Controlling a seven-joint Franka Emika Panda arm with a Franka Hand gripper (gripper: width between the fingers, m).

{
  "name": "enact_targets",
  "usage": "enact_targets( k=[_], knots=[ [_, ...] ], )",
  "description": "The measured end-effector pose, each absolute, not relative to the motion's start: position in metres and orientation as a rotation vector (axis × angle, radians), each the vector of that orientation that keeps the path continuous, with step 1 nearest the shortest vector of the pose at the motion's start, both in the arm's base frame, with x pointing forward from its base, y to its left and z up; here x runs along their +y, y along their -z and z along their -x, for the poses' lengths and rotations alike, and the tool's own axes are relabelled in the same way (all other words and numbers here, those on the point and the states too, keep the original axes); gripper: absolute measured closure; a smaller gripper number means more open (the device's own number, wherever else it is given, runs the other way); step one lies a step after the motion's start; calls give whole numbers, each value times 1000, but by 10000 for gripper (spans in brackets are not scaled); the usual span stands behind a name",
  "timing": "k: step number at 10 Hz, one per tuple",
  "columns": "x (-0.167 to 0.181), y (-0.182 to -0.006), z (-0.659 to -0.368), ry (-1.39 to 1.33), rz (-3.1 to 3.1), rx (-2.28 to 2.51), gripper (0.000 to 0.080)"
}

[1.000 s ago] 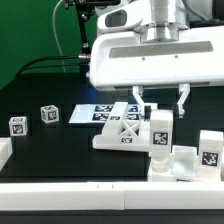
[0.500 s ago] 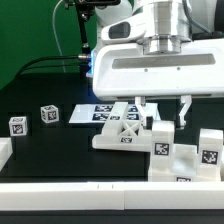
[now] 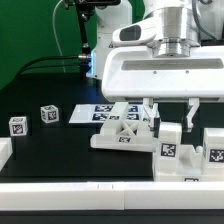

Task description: Assemble chair

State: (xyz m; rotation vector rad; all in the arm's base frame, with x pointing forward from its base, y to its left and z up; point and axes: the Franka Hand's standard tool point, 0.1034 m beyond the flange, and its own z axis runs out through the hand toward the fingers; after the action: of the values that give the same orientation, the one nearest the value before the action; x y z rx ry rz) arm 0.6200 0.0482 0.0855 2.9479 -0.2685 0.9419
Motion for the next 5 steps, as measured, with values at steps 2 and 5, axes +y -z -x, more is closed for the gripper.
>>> enact_targets(
  k=[2,5],
  knots=[
    [48,-85,-620,-933,-2954,-271,515],
    [42,-92,-623,-776,-3070,-333,173]
  ],
)
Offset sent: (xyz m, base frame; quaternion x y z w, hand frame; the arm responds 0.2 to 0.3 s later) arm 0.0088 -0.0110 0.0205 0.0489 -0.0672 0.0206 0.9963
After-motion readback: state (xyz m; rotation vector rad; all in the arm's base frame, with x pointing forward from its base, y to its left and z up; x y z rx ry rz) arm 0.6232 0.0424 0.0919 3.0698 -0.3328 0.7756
